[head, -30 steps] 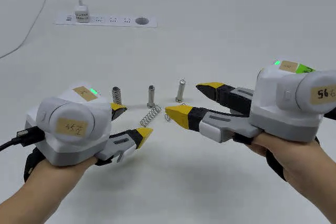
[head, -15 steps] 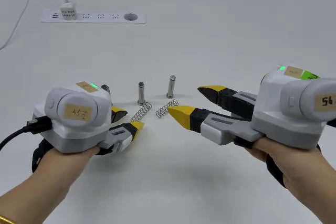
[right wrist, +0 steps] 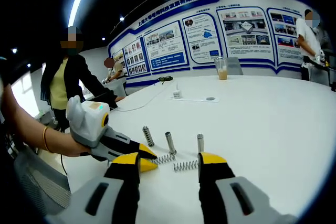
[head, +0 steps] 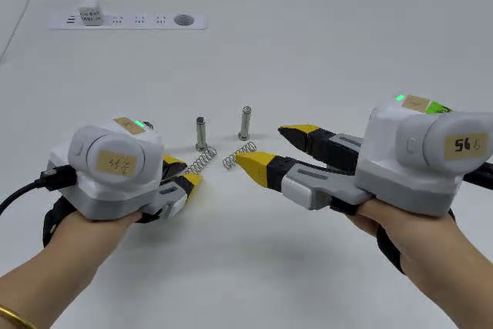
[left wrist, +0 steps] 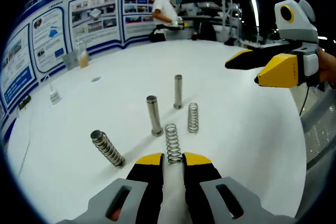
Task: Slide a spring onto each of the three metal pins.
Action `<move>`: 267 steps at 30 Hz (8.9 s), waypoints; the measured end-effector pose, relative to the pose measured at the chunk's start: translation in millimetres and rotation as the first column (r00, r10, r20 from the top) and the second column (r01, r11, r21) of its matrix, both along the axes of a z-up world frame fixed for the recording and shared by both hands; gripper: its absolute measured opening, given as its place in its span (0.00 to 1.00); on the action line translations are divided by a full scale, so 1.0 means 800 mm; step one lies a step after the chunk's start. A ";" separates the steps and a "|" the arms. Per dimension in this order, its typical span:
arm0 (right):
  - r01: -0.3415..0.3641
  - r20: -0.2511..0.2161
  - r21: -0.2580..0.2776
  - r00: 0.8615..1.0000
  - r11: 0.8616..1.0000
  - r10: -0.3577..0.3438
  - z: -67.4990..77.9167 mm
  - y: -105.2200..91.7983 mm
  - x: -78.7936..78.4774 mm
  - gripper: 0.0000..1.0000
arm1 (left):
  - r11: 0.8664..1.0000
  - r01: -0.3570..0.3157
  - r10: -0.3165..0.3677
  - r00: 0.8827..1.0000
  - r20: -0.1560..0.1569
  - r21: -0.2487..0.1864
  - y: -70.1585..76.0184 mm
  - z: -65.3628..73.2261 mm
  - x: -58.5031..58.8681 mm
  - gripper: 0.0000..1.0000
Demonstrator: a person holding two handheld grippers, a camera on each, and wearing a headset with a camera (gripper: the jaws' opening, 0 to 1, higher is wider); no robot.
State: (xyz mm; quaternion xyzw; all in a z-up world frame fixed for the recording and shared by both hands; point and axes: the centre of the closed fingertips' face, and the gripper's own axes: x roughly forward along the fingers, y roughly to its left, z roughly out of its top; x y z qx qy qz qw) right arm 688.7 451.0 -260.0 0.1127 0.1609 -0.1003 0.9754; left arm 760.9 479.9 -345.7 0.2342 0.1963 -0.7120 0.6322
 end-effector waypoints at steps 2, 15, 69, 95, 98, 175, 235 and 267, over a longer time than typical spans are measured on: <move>0.003 -0.005 0.002 1.000 1.000 -0.003 -0.002 0.000 0.000 0.45 | 1.000 0.002 -0.002 1.000 0.003 -0.002 -0.001 0.000 -0.001 0.12; 0.016 0.005 0.053 1.000 0.998 -0.016 -0.001 0.001 0.003 0.45 | 1.000 0.013 -0.013 1.000 0.008 -0.004 0.006 0.005 -0.002 0.10; -0.109 0.247 0.580 0.968 0.807 -0.047 0.063 0.036 0.050 0.17 | 0.918 0.091 -0.088 0.996 0.024 -0.386 0.037 0.163 -0.044 0.10; -0.144 0.296 0.529 0.955 0.836 -0.022 0.078 0.038 0.054 0.11 | 0.945 0.079 -0.068 0.997 0.046 -0.318 0.046 0.146 -0.041 0.16; -0.129 0.290 0.491 0.957 0.861 -0.022 0.078 0.032 0.054 0.11 | 0.950 0.081 -0.064 0.996 0.065 -0.300 0.049 0.139 -0.039 0.20; -0.147 -0.053 -0.202 0.989 0.968 0.139 -0.014 -0.013 0.124 0.11 | 0.981 -0.069 0.058 0.996 -0.066 -0.183 0.073 0.085 -0.022 0.59; -0.092 -0.049 -0.012 0.995 0.996 0.092 -0.011 -0.001 0.095 0.43 | 0.986 -0.047 0.047 0.999 -0.001 -0.161 0.064 0.080 -0.015 0.50; -0.041 -0.006 -0.022 0.999 0.999 0.041 0.003 -0.028 -0.009 0.51 | 0.992 0.057 -0.054 0.998 0.030 -0.112 -0.006 0.038 -0.038 0.40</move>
